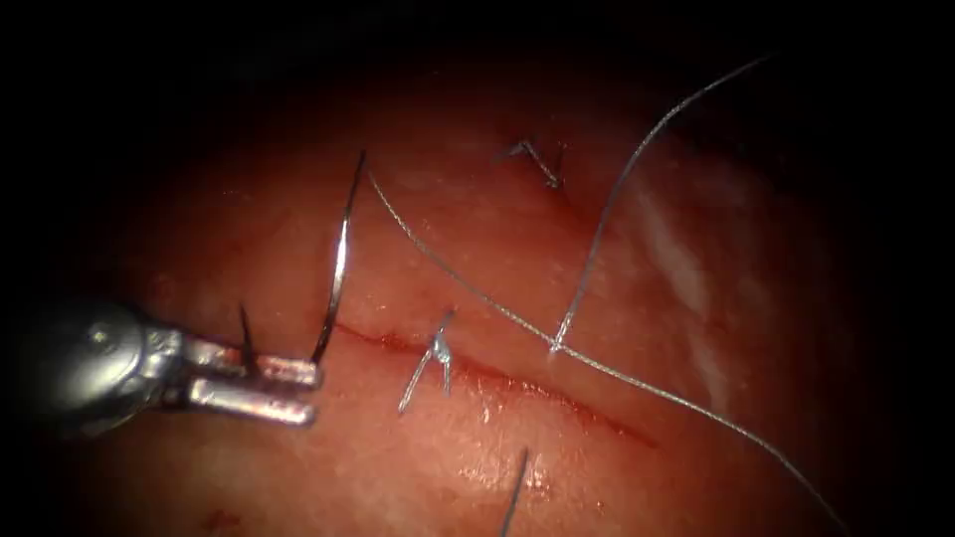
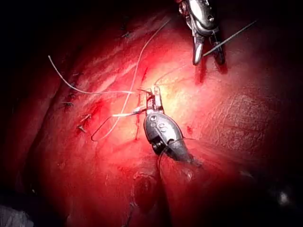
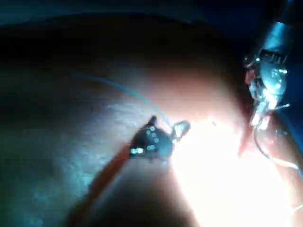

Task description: Wound Closure

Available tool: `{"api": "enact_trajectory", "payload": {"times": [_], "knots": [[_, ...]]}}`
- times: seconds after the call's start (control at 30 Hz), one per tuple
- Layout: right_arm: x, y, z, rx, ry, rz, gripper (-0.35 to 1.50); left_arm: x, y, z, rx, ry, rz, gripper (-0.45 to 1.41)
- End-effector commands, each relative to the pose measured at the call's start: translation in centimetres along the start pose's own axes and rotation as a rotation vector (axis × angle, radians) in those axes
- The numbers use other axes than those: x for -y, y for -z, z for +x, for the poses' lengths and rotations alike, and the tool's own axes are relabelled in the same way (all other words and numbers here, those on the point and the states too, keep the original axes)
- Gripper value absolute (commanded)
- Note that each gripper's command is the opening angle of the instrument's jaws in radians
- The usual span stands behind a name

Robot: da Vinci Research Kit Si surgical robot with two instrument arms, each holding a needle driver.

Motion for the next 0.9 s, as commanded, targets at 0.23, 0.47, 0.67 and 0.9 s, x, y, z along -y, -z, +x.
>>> {"api": "enact_trajectory", "payload": {"times": [0.23, 0.47, 0.67, 0.9], "knots": [[-0.44, -0.09, -0.75, 0.096, 0.004, -0.093, 1.3, 0.03, -0.05, -0.05, -0.002, -0.001, -0.001, -0.45], [-0.61, -0.27, -1.09, 0.119, 0.006, -0.126, 1.28, 0.03, -0.05, -0.05, -0.002, -0.001, -0.001, -0.45], [-0.75, -0.32, -1.07, 0.12, 0.029, -0.142, 1.16, 0.03, -0.05, -0.05, -0.002, -0.001, -0.001, -0.45], [-0.83, -0.36, -1.16, 0.12, 0.039, -0.146, 0.2, 0.03, -0.05, -0.05, -0.002, -0.001, -0.001, -0.45]]}}
